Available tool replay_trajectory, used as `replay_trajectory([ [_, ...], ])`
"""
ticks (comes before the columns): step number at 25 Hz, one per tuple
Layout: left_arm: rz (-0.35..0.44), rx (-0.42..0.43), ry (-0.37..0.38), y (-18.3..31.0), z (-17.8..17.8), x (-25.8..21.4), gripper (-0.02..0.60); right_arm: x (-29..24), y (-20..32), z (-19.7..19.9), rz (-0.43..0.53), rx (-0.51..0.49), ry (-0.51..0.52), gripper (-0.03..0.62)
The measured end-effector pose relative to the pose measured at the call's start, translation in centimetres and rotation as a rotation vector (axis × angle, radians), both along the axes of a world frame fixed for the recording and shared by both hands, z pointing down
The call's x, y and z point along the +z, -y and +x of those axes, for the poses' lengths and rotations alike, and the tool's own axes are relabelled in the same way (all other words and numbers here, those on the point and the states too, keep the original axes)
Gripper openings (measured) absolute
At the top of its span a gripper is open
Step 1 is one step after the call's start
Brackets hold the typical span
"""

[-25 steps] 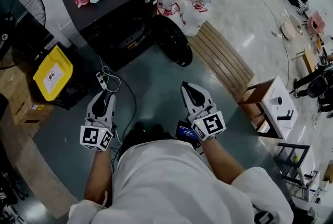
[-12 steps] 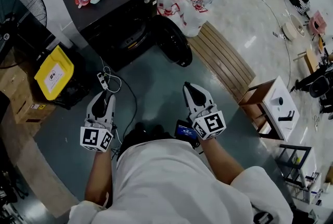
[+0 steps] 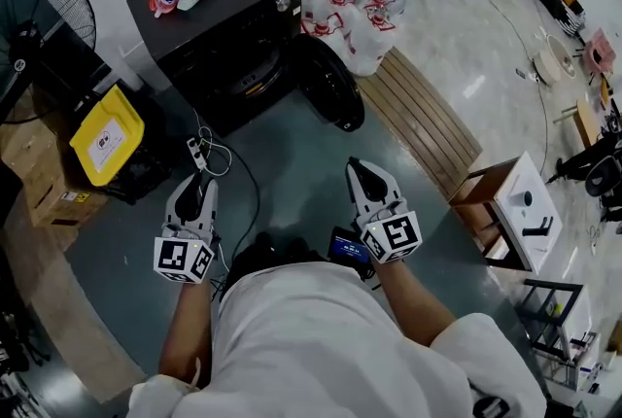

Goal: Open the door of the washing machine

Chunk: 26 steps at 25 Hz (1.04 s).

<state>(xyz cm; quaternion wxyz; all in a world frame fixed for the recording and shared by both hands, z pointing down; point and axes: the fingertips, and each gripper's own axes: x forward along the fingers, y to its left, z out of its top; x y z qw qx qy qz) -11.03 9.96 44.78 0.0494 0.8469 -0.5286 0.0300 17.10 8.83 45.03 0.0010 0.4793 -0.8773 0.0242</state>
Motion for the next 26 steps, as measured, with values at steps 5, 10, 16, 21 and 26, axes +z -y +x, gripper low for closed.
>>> replay_trajectory([
  [5,-0.025,0.004,-0.002,0.3,0.3,0.8,0.112,-0.2,0.5,0.6,0.004,0.014,0.008,0.038],
  [10,-0.024,0.013,-0.009,1.1,0.9,0.7,0.112,0.1,1.0,1.2,0.002,0.026,0.006,0.038],
  [16,-0.018,0.016,-0.005,1.5,1.6,0.5,0.112,0.4,1.1,1.8,0.003,0.032,0.001,0.038],
  [21,-0.025,0.007,0.0,2.1,1.7,0.7,0.112,0.6,1.6,2.0,0.002,0.032,-0.001,0.038],
  [26,-0.027,0.011,0.004,2.5,1.9,0.8,0.112,1.1,1.9,2.3,-0.008,0.041,-0.004,0.038],
])
